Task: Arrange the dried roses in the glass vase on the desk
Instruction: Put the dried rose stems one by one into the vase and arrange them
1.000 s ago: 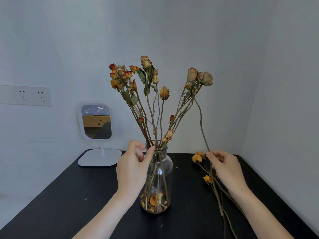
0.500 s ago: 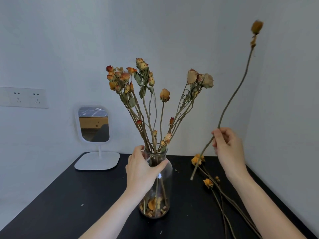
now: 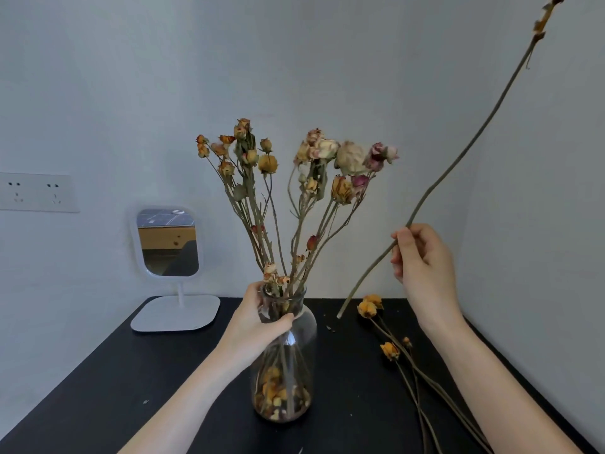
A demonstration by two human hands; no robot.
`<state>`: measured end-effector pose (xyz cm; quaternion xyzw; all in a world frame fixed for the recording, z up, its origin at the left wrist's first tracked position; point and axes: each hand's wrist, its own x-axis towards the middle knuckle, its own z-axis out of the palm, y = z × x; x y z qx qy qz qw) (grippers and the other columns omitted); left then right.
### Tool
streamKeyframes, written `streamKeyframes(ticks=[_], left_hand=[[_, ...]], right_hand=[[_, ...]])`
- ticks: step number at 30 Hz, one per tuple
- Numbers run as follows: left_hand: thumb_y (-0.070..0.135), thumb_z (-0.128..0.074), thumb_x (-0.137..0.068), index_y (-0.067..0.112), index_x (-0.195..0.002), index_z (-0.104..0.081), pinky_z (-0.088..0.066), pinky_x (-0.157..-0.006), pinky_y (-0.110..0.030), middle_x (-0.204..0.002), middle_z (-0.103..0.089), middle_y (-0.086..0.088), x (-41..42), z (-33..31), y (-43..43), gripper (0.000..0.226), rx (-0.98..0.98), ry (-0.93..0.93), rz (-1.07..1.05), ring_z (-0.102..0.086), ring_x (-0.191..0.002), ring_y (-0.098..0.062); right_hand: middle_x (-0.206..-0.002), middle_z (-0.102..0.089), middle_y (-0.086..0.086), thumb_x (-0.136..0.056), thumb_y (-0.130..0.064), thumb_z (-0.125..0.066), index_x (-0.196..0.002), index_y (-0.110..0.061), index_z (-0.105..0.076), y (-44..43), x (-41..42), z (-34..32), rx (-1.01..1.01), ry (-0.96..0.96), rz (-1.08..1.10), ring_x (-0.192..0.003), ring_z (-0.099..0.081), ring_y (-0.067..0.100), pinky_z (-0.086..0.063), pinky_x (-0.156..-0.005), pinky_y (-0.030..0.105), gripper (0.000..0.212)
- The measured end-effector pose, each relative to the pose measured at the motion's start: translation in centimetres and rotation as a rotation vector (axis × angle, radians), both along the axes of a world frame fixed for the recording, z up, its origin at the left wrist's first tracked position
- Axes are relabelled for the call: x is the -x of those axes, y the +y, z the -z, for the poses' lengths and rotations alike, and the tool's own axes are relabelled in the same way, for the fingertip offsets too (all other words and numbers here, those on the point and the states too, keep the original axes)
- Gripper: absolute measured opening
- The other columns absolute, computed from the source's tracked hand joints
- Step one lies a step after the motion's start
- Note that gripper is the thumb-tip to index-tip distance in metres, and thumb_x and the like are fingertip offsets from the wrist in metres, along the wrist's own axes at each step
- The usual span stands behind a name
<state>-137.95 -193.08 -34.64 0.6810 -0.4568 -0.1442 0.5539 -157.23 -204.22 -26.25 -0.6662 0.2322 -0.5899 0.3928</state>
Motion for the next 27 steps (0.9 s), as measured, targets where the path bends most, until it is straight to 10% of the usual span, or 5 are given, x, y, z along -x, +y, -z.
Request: streamKeyframes(ticks=[5, 19, 27], left_hand=[[0.045, -0.081, -0.06, 0.027, -0.122, -0.046, -0.042, -0.098, -0.032, -0.118, -0.056, 0.012, 1.3, 0.0, -0.7, 0.074, 0.09, -0.12, -0.115, -0.05, -0.115, -0.008], [0.034, -0.078, -0.066, 0.048, -0.103, -0.036, -0.037, -0.082, -0.012, -0.102, -0.053, 0.029, -0.3, -0.1, -0.8, 0.057, 0.016, -0.042, 0.016, -0.05, -0.094, 0.01], [0.043, -0.083, -0.055, 0.037, -0.119, -0.032, -0.037, -0.097, -0.03, -0.109, -0.046, 0.027, 0.6, -0.2, -0.8, 0.082, 0.097, -0.072, -0.077, -0.045, -0.11, -0.003]], right_hand=[[-0.064, -0.052, -0.006, -0.096, -0.022, -0.042, -0.084, -0.027, -0.055, 0.0, -0.2, 0.0, -0.004, 0.003, -0.004, -0.052, -0.048, -0.002, -0.041, -0.056, 0.021, 0.018], [-0.066, -0.051, -0.005, -0.096, -0.025, -0.042, -0.088, -0.022, -0.056, 0.6, -0.1, 0.9, -0.024, 0.1, -0.032, -0.059, -0.049, 0.002, -0.042, -0.058, 0.018, 0.016], [-0.066, -0.052, -0.005, -0.096, -0.025, -0.042, -0.088, -0.024, -0.055, 1.5, -0.3, 0.6, 0.011, 0.092, -0.07, -0.056, -0.049, -0.002, -0.041, -0.057, 0.015, 0.015]])
